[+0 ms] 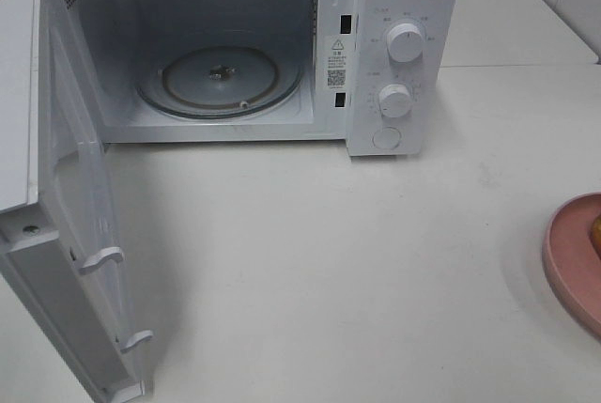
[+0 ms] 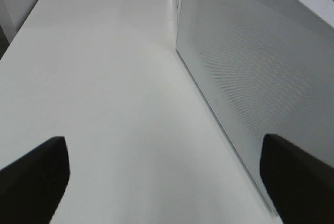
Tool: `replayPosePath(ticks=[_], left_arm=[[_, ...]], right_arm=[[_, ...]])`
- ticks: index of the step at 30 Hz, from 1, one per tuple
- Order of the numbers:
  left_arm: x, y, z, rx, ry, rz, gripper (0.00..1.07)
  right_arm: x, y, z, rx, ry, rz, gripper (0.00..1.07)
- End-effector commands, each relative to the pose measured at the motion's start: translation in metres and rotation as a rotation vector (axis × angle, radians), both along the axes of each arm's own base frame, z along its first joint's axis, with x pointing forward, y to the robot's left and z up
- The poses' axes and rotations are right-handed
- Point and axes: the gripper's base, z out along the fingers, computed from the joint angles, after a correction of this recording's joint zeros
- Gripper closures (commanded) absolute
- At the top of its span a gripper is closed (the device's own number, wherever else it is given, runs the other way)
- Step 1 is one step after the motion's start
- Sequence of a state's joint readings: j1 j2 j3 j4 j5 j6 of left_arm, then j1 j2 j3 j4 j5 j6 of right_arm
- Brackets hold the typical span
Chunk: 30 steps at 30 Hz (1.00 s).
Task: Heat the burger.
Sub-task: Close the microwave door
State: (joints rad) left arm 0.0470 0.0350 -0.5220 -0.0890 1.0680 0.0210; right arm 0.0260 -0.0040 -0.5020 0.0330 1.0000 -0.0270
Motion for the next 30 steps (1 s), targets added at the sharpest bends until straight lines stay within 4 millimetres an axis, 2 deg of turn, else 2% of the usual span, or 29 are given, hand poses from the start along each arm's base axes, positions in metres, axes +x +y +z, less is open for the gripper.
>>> replayPosePath(ticks=[1, 3, 5, 6, 7, 8, 9, 10, 11, 12, 13, 14, 15, 16, 17, 18, 19, 20, 25, 28, 30], left_arm=[[0.002, 0.0, 0.004, -0.007, -0.008, 0.003, 0.21], [0.011, 0.0, 0.014, -0.009, -0.033, 0.007, 0.3], [0.013, 0.001, 0.015, -0.007, -0.039, 0.009, 0.33], [0.019, 0.002, 0.016, 0.009, -0.045, 0.02, 0.41], [0.019, 0.002, 0.016, 0.009, -0.045, 0.02, 0.41], [0.021, 0.003, 0.015, 0.015, -0.044, 0.023, 0.47], [0.025, 0.005, 0.016, 0.03, -0.062, 0.032, 0.57], [0.025, 0.005, 0.016, 0.03, -0.062, 0.032, 0.57], [0.028, 0.005, 0.017, 0.037, -0.072, 0.037, 0.63], [0.034, 0.006, 0.016, 0.041, -0.084, 0.04, 0.72], [0.034, 0.006, 0.016, 0.041, -0.084, 0.04, 0.72], [0.037, 0.006, 0.015, 0.04, -0.088, 0.041, 0.78], [0.044, 0.007, 0.014, 0.04, -0.092, 0.043, 0.88], [0.044, 0.007, 0.014, 0.04, -0.092, 0.043, 0.88], [0.051, 0.007, 0.012, 0.041, -0.097, 0.045, 0.99], [0.051, 0.007, 0.012, 0.041, -0.097, 0.045, 0.99], [0.054, 0.008, 0.011, 0.041, -0.103, 0.046, 1.05], [0.061, 0.008, 0.009, 0.042, -0.115, 0.048, 1.07], [0.079, 0.009, 0.0, 0.042, -0.171, 0.055, 1.07], [0.082, 0.01, -0.002, 0.042, -0.189, 0.057, 1.07], [0.094, 0.011, -0.007, 0.058, -0.252, 0.059, 1.07]], right_arm=[[-0.003, 0.0, -0.001, -0.002, -0.03, -0.003, 0.31], [-0.003, 0.0, -0.001, -0.002, -0.03, -0.003, 0.31], [-0.003, 0.0, -0.001, -0.002, -0.03, -0.003, 0.31], [-0.003, 0.0, -0.001, -0.002, -0.03, -0.003, 0.31], [-0.003, 0.0, -0.001, -0.002, -0.03, -0.003, 0.31], [-0.003, 0.0, -0.001, -0.002, -0.03, -0.003, 0.31], [-0.003, 0.0, -0.001, -0.002, -0.03, -0.003, 0.31], [-0.003, 0.0, -0.001, -0.002, -0.03, -0.003, 0.31], [-0.003, 0.0, -0.001, -0.002, -0.03, -0.003, 0.31], [-0.003, 0.0, -0.001, -0.002, -0.03, -0.003, 0.31], [-0.003, 0.0, -0.001, -0.002, -0.03, -0.003, 0.31], [-0.003, 0.0, -0.001, -0.002, -0.03, -0.003, 0.31], [-0.003, 0.0, -0.001, -0.002, -0.03, -0.003, 0.31], [-0.003, 0.0, -0.001, -0.002, -0.03, -0.003, 0.31], [-0.003, 0.0, -0.001, -0.002, -0.03, -0.003, 0.31], [-0.003, 0.0, -0.001, -0.002, -0.03, -0.003, 0.31], [-0.003, 0.0, -0.001, -0.002, -0.03, -0.003, 0.31], [-0.003, 0.0, -0.001, -0.002, -0.03, -0.003, 0.31], [-0.003, 0.0, -0.001, -0.002, -0.03, -0.003, 0.31], [-0.003, 0.0, -0.001, -0.002, -0.03, -0.003, 0.31], [-0.003, 0.0, -0.001, -0.002, -0.03, -0.003, 0.31]])
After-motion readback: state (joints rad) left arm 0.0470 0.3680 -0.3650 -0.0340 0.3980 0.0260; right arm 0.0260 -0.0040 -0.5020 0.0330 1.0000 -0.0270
